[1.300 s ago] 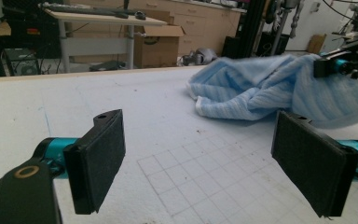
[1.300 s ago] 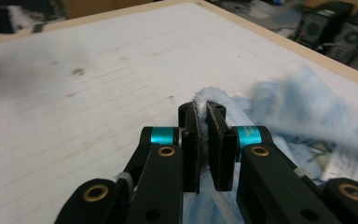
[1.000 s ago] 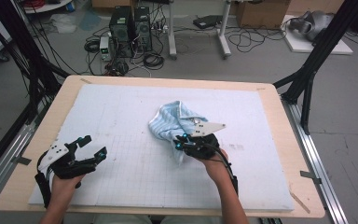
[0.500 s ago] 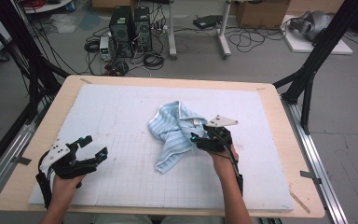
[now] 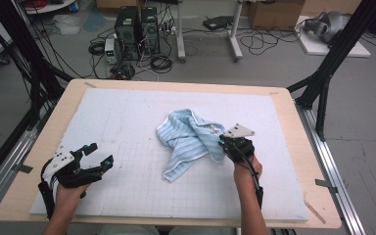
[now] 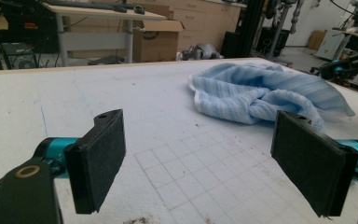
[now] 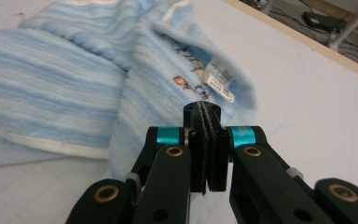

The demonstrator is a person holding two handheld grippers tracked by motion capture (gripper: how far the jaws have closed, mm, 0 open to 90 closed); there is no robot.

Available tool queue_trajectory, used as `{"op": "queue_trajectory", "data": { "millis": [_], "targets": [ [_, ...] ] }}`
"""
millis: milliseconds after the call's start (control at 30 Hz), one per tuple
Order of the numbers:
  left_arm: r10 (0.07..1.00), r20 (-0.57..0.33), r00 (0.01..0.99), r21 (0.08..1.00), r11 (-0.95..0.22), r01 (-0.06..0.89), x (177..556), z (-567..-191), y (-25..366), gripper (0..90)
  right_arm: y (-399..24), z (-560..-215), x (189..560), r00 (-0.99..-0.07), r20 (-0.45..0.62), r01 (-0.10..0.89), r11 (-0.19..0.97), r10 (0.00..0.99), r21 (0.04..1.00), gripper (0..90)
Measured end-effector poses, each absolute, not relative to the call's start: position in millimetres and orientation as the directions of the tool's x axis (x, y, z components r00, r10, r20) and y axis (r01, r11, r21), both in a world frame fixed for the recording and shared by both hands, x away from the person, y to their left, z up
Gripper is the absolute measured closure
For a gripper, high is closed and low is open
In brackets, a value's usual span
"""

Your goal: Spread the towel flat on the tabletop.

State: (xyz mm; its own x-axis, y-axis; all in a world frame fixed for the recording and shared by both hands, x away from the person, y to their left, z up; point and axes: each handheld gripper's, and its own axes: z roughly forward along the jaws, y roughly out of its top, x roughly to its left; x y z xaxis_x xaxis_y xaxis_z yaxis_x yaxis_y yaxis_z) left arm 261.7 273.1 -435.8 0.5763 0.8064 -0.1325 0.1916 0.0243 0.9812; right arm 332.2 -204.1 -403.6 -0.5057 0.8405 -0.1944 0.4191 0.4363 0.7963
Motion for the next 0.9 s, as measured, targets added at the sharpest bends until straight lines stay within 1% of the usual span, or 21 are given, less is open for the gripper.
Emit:
{"op": "queue_trajectory", "data": {
  "millis": [67, 167, 267, 367, 467, 533, 567, 600, 633, 667, 700, 733, 767, 800, 833, 867, 900],
  "targets": [
    [0.806, -0.132, 0.577, 0.982, 0.024, 0.190, 261.9, -435.8, 273.4, 18.2, -210.4, -404.5, 329.9, -0.492, -0.189, 0.427, 0.424, 0.850, 0.799, 89.7],
    [0.805, -0.133, 0.578, 0.980, 0.021, 0.196, 262.1, -436.7, 272.3, 18.2, -231.4, -407.4, 320.0, -0.457, -0.179, 0.446, 0.399, 0.871, 0.802, 89.6],
    [0.804, -0.133, 0.580, 0.980, 0.019, 0.198, 262.2, -437.4, 271.1, 18.2, -248.6, -410.8, 309.9, -0.427, -0.192, 0.464, 0.397, 0.883, 0.792, 89.7],
    [0.804, -0.134, 0.579, 0.980, 0.020, 0.198, 262.3, -437.3, 271.1, 18.5, -262.2, -414.3, 301.5, -0.386, -0.226, 0.495, 0.408, 0.894, 0.767, 89.7],
    [0.805, -0.132, 0.579, 0.980, 0.018, 0.198, 262.4, -437.2, 271.5, 18.5, -272.7, -419.0, 293.7, -0.344, -0.289, 0.543, 0.440, 0.893, 0.715, 89.7],
    [0.806, -0.134, 0.577, 0.980, 0.022, 0.197, 262.7, -437.6, 270.9, 18.5, -277.9, -420.6, 290.4, -0.323, -0.312, 0.560, 0.446, 0.893, 0.698, 89.6],
    [0.805, -0.137, 0.578, 0.980, 0.025, 0.198, 263.0, -437.9, 270.4, 18.5, -279.3, -420.0, 289.5, -0.318, -0.306, 0.557, 0.438, 0.897, 0.706, 89.4],
    [0.803, -0.133, 0.580, 0.980, 0.019, 0.199, 263.3, -438.1, 270.4, 18.5, -278.7, -418.1, 289.0, -0.322, -0.288, 0.546, 0.425, 0.902, 0.722, 85.9],
    [0.803, -0.134, 0.581, 0.980, 0.019, 0.200, 263.4, -438.2, 270.1, 18.5, -273.1, -413.4, 290.9, -0.359, -0.236, 0.502, 0.400, 0.903, 0.767, 72.9],
    [0.803, -0.133, 0.580, 0.980, 0.019, 0.198, 263.6, -438.4, 269.5, 18.5, -273.1, -413.4, 290.9, -0.359, -0.236, 0.502, 0.400, 0.903, 0.767, 72.9],
    [0.802, -0.133, 0.583, 0.980, 0.019, 0.198, 263.7, -438.4, 269.1, 18.5, -267.0, -410.4, 293.1, -0.387, -0.213, 0.475, 0.392, 0.897, 0.788, 67.0],
    [0.802, -0.134, 0.583, 0.980, 0.020, 0.198, 263.7, -438.3, 269.1, 18.5, -248.6, -404.3, 301.7, -0.462, -0.151, 0.422, 0.367, 0.874, 0.829, 57.6],
    [0.802, -0.135, 0.582, 0.980, 0.022, 0.197, 263.8, -438.4, 269.0, 18.5, -238.9, -402.5, 306.9, -0.493, -0.123, 0.406, 0.353, 0.861, 0.843, 52.2],
    [0.803, -0.136, 0.580, 0.980, 0.022, 0.198, 263.8, -438.4, 269.3, 18.4, -228.0, -402.0, 312.8, -0.527, -0.106, 0.396, 0.354, 0.843, 0.847, 48.1],
    [0.803, -0.136, 0.581, 0.980, 0.022, 0.198, 264.0, -438.4, 269.5, 18.4, -228.0, -402.0, 312.8, -0.527, -0.106, 0.396, 0.354, 0.843, 0.847, 48.1],
    [0.803, -0.136, 0.581, 0.980, 0.022, 0.199, 264.1, -438.4, 269.9, 18.5, -219.3, -402.2, 317.7, -0.556, -0.089, 0.395, 0.357, 0.826, 0.846, 43.0],
    [0.803, -0.134, 0.581, 0.980, 0.020, 0.198, 264.2, -438.3, 270.2, 18.5, -203.8, -403.3, 324.8, -0.598, -0.076, 0.389, 0.372, 0.798, 0.843, 39.9]
  ]
}}
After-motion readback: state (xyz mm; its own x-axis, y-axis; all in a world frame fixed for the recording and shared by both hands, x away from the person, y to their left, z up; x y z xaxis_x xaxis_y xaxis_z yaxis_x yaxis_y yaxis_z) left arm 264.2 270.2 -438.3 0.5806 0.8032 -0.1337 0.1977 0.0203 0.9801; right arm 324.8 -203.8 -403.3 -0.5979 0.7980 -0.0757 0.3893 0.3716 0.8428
